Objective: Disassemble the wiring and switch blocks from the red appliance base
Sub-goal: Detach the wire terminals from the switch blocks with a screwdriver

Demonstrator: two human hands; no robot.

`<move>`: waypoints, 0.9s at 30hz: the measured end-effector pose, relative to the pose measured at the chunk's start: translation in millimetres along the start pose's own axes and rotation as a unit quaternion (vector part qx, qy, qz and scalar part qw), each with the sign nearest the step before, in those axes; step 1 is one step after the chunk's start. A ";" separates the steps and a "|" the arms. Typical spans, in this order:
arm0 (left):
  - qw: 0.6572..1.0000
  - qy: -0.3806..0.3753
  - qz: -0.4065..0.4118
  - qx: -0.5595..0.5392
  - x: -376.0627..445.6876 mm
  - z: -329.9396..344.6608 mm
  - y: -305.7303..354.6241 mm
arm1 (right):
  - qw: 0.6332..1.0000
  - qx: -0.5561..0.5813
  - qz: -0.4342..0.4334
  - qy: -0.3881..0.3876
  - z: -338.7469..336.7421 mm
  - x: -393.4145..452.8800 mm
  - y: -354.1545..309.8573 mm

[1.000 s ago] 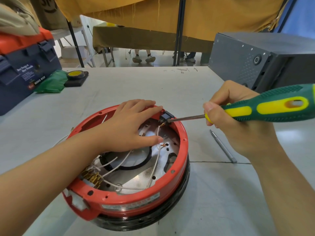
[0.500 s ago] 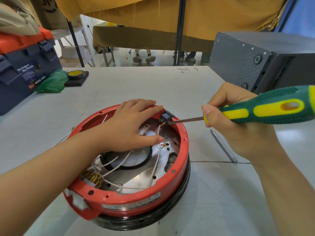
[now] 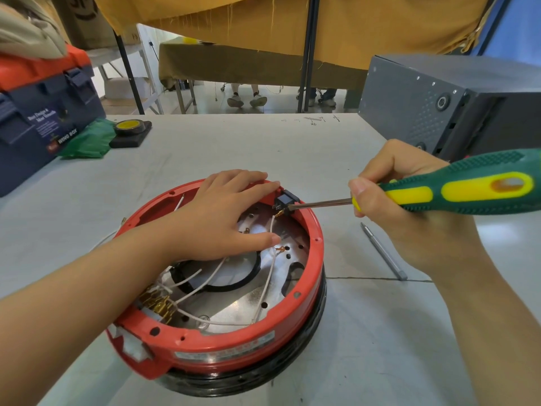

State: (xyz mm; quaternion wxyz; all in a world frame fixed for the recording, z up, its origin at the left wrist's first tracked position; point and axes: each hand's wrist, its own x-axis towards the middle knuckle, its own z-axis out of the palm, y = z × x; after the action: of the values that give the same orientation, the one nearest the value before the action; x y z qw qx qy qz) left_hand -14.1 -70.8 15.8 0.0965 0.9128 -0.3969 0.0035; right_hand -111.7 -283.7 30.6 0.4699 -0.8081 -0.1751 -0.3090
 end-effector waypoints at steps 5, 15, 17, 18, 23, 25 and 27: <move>1.000 -0.003 0.000 0.004 -0.3 -0.5 -0.2 | 1.000 0.002 0.005 -0.005 0.4 -0.3 -0.1; 1.000 -0.007 -0.003 0.006 -0.4 -0.1 -0.6 | 1.000 0.015 0.008 -0.013 1.6 -1.4 -0.9; 1.000 -0.006 -0.004 0.004 -0.5 -0.3 -0.5 | 1.000 0.009 0.005 -0.018 1.9 -1.6 -1.1; 1.000 -0.006 -0.004 0.002 -0.4 -0.2 -0.4 | 1.000 0.009 0.005 -0.018 1.7 -1.5 -1.1; 1.000 -0.008 -0.004 0.006 0.0 -0.1 -0.7 | 1.000 0.005 0.002 -0.017 1.6 -1.3 -0.8; 1.000 -0.008 -0.003 0.006 -0.2 -0.1 -0.5 | 1.000 0.009 0.008 -0.017 1.8 -1.0 0.0; 1.000 -0.008 -0.003 0.004 -0.5 -0.1 -0.1 | 1.000 0.018 0.009 -0.021 1.8 0.0 1.4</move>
State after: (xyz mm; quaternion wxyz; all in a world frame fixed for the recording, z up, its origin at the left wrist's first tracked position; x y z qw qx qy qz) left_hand -14.3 -70.3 15.9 0.0897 0.9142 -0.3952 -0.0021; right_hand -110.2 -282.8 29.0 0.4838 -0.8072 -0.1827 -0.2845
